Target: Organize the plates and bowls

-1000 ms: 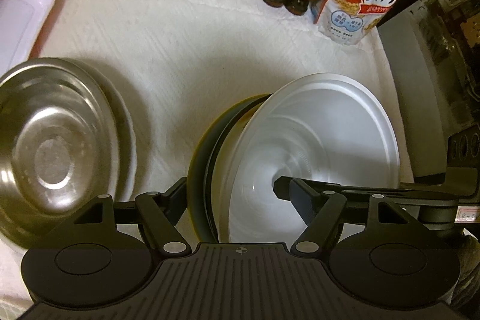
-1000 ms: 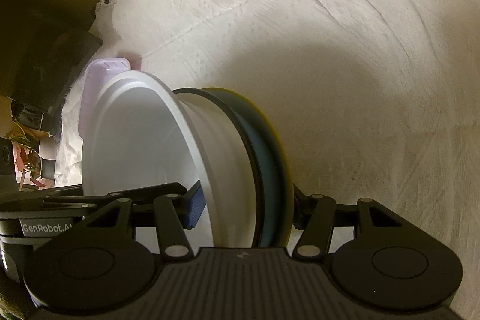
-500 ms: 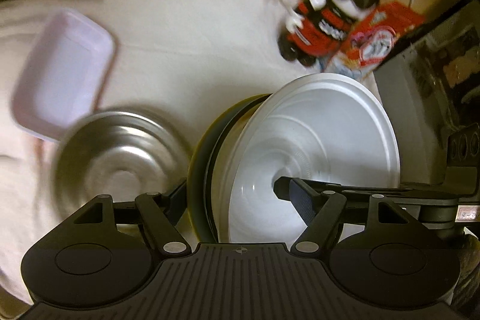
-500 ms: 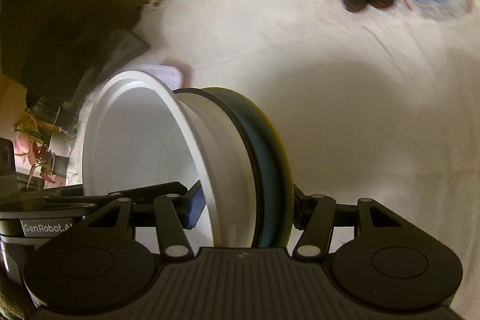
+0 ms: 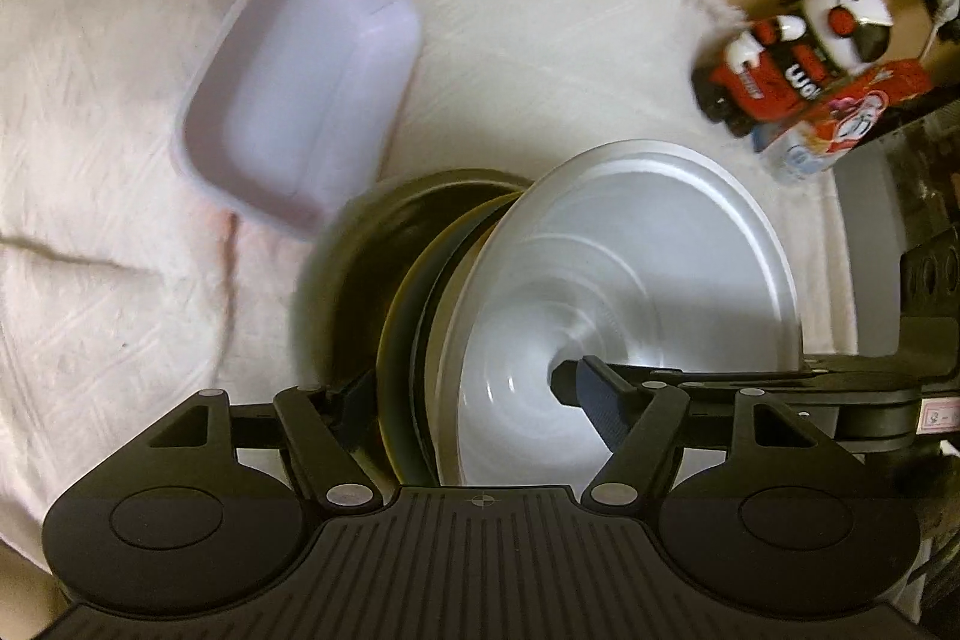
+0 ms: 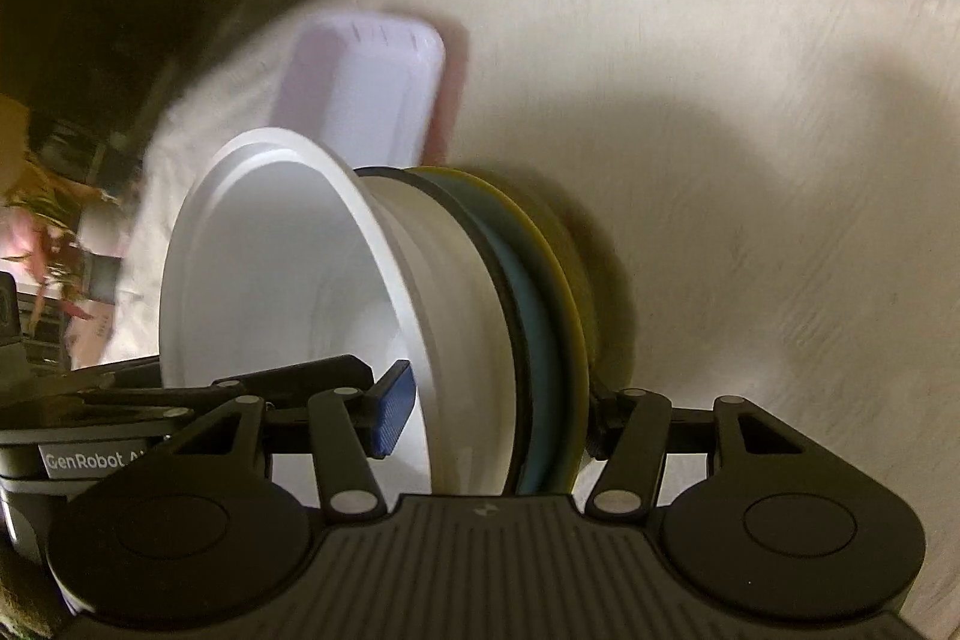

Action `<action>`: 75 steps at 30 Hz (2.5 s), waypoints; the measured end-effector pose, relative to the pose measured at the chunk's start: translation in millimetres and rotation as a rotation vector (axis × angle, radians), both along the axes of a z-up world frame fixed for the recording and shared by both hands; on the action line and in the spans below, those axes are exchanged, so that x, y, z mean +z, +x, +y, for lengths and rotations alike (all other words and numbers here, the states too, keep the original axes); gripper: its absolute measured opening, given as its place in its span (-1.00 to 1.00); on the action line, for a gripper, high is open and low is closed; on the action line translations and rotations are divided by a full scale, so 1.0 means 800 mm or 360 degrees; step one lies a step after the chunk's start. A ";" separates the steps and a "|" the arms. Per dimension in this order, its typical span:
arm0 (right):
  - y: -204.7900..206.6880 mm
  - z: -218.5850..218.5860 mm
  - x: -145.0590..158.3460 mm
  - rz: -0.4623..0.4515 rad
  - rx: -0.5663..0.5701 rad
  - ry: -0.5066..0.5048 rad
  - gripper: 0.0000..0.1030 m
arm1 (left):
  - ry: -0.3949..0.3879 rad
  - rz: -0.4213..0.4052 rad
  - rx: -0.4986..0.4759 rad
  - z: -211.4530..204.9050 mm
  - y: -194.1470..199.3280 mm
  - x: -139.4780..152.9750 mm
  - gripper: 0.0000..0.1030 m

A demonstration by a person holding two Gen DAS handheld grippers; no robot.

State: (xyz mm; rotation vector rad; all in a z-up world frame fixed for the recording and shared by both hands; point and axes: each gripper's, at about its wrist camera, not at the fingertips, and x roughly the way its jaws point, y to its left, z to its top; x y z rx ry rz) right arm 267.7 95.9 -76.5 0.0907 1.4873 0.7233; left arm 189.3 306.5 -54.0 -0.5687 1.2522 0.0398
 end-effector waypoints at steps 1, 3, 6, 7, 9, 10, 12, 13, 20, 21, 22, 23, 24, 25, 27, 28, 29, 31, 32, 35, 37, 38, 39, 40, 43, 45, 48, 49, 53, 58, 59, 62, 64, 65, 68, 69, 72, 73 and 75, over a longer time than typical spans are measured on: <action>-0.002 0.007 -0.005 0.0004 0.0013 -0.0023 0.07 | 0.0011 0.0003 -0.0011 0.004 -0.001 -0.003 0.44; -0.007 0.015 -0.015 0.0043 0.0020 -0.0032 0.07 | 0.0025 0.0021 -0.0025 0.008 -0.003 -0.010 0.42; -0.011 0.027 -0.023 0.0058 0.0010 -0.0058 0.09 | 0.0040 0.0011 -0.0052 0.016 -0.004 -0.010 0.34; -0.011 0.034 -0.023 0.0035 0.0021 -0.0073 0.09 | 0.0054 0.0011 -0.0066 0.017 -0.003 -0.010 0.32; -0.014 0.038 -0.026 0.0025 0.0016 -0.0107 0.13 | 0.0102 0.0007 -0.0088 0.017 -0.001 -0.010 0.21; -0.014 0.038 -0.027 0.0033 0.0002 -0.0115 0.14 | 0.0137 0.0006 -0.0096 0.016 0.000 -0.009 0.19; -0.009 0.040 -0.030 0.0034 -0.0021 -0.0112 0.13 | 0.0172 -0.0001 -0.0110 0.016 0.003 -0.007 0.08; -0.007 0.038 -0.031 0.0024 -0.0026 -0.0115 0.13 | 0.0186 -0.0016 -0.0115 0.018 0.003 -0.003 0.05; 0.010 0.028 0.001 -0.0169 0.0057 -0.0094 0.14 | 0.0170 -0.0138 -0.0015 0.032 -0.004 0.030 -0.46; 0.011 0.023 0.008 -0.0183 0.0063 -0.0060 0.14 | 0.0192 -0.0129 -0.0005 0.032 -0.002 0.031 -0.47; 0.012 0.018 0.013 -0.0197 0.0068 -0.0033 0.14 | 0.0210 -0.0116 0.0008 0.033 0.000 0.031 -0.47; 0.013 0.013 0.018 -0.0207 0.0075 -0.0002 0.14 | 0.0212 -0.0108 0.0021 0.035 0.002 0.030 -0.48; 0.014 0.009 0.021 -0.0214 0.0089 0.0036 0.14 | 0.0200 -0.0099 0.0039 0.037 0.004 0.027 -0.51; 0.015 0.007 0.022 -0.0224 0.0107 0.0065 0.13 | 0.0174 -0.0087 0.0059 0.039 0.006 0.025 -0.52; 0.020 0.005 0.023 -0.0236 0.0116 0.0089 0.13 | 0.0130 -0.0070 0.0101 0.042 0.006 0.022 -0.52; 0.022 0.007 0.023 -0.0235 0.0116 0.0091 0.13 | 0.0142 -0.0066 0.0110 0.041 0.005 0.022 -0.52; 0.024 0.009 0.025 -0.0236 0.0125 0.0090 0.13 | 0.0153 -0.0065 0.0114 0.041 0.004 0.022 -0.52; 0.025 0.012 0.030 -0.0256 0.0168 0.0107 0.13 | 0.0164 -0.0066 0.0116 0.042 0.001 0.021 -0.52; 0.025 0.013 0.031 -0.0264 0.0186 0.0115 0.13 | 0.0182 -0.0066 0.0113 0.043 0.000 0.021 -0.52; 0.026 0.017 0.030 -0.0272 0.0217 0.0137 0.13 | 0.0269 -0.0050 0.0101 0.044 -0.001 0.015 -0.51; 0.027 0.019 0.026 -0.0275 0.0212 0.0128 0.13 | 0.0222 -0.0043 0.0107 0.046 -0.003 0.010 -0.53; 0.027 0.018 0.027 -0.0295 0.0206 0.0112 0.13 | 0.0218 -0.0038 0.0109 0.046 -0.004 0.007 -0.53; 0.025 0.017 0.031 -0.0332 0.0212 0.0107 0.13 | 0.0215 -0.0038 0.0105 0.046 -0.006 0.005 -0.53; 0.022 0.016 0.035 -0.0379 0.0222 0.0091 0.13 | 0.0211 -0.0043 0.0099 0.046 -0.007 0.004 -0.53; 0.011 0.015 0.055 -0.0562 0.0205 0.0025 0.13 | 0.0179 -0.0072 0.0080 0.049 -0.013 0.010 -0.56; 0.002 0.011 0.068 -0.0594 0.0168 0.0034 0.13 | 0.0159 -0.0120 0.0068 0.052 -0.019 0.019 -0.56; -0.012 0.011 0.079 -0.0609 0.0195 0.0052 0.13 | 0.0158 -0.0186 0.0070 0.056 -0.028 0.033 -0.56; -0.015 0.012 0.080 -0.0617 0.0182 0.0034 0.13 | 0.0146 -0.0199 0.0068 0.057 -0.030 0.034 -0.56; -0.022 0.012 0.075 -0.0539 0.0121 0.0059 0.02 | 0.0131 -0.0209 0.0073 0.063 -0.037 0.027 -0.52; -0.028 0.012 0.064 -0.0493 0.0068 0.0017 -0.27 | 0.0077 -0.0225 0.0108 0.071 -0.043 0.019 -0.50; -0.030 0.010 0.064 -0.0496 0.0071 0.0018 -0.30 | 0.0091 -0.0226 0.0099 0.070 -0.043 0.019 -0.50; -0.030 0.006 0.061 -0.0527 0.0072 -0.0020 -0.32 | 0.0108 -0.0230 0.0097 0.065 -0.041 0.020 -0.50; -0.026 0.004 0.057 -0.0533 0.0054 -0.0049 -0.31 | 0.0117 -0.0235 0.0081 0.057 -0.041 0.023 -0.50; -0.026 0.003 0.055 -0.0530 0.0048 -0.0063 -0.31 | 0.0121 -0.0238 0.0066 0.053 -0.040 0.024 -0.50; -0.028 -0.002 0.045 -0.0534 0.0052 -0.0118 -0.31 | 0.0149 -0.0232 0.0015 0.040 -0.036 0.026 -0.51; -0.028 -0.005 0.040 -0.0513 0.0045 -0.0116 -0.32 | 0.0153 -0.0230 0.0005 0.037 -0.035 0.026 -0.51; -0.027 -0.012 0.034 -0.0490 0.0014 -0.0103 -0.31 | 0.0159 -0.0215 -0.0011 0.033 -0.032 0.025 -0.52; -0.027 -0.014 0.033 -0.0487 0.0006 -0.0098 -0.31 | 0.0159 -0.0211 -0.0013 0.032 -0.032 0.025 -0.52; -0.025 -0.014 0.031 -0.0488 -0.0002 -0.0091 -0.31 | 0.0153 -0.0207 -0.0008 0.032 -0.031 0.025 -0.52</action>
